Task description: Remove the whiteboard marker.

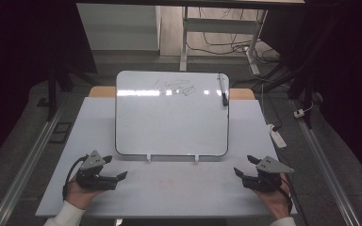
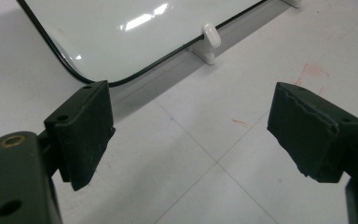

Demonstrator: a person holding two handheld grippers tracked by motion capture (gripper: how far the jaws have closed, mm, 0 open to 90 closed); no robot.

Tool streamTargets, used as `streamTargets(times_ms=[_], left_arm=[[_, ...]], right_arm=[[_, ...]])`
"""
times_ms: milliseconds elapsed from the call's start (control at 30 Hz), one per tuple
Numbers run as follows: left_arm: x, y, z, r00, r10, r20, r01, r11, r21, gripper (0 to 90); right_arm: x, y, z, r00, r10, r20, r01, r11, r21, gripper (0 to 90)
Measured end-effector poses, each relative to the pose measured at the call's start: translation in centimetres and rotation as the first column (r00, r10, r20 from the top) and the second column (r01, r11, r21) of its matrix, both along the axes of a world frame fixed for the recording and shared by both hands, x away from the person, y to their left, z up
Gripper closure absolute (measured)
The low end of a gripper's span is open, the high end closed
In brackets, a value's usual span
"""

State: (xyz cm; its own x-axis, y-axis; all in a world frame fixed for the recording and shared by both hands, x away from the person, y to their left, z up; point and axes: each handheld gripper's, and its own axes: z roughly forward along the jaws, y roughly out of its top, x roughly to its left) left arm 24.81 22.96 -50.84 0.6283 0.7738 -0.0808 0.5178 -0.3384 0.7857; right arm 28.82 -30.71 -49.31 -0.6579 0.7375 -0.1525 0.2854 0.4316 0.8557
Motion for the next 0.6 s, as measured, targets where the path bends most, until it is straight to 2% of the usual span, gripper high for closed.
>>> streamTargets(times_ms=[333, 600], left_arm=[[-0.04, -0.06, -0.03, 1.0000, 0.001, -0.004, -0.001, 1.0000, -0.002, 15.3], [-0.03, -0.01, -0.04, 1.0000, 0.004, -0.007, -0.004, 1.0000, -0.004, 15.3]], right_arm=[[-0.05, 0.15, -0.18, 1.0000, 0.001, -0.001, -0.001, 1.000, -0.003, 28.1], [0.01, 0.18, -0.17, 0.9998, -0.007, -0.018, 0.007, 1.000, 0.000, 29.4]])
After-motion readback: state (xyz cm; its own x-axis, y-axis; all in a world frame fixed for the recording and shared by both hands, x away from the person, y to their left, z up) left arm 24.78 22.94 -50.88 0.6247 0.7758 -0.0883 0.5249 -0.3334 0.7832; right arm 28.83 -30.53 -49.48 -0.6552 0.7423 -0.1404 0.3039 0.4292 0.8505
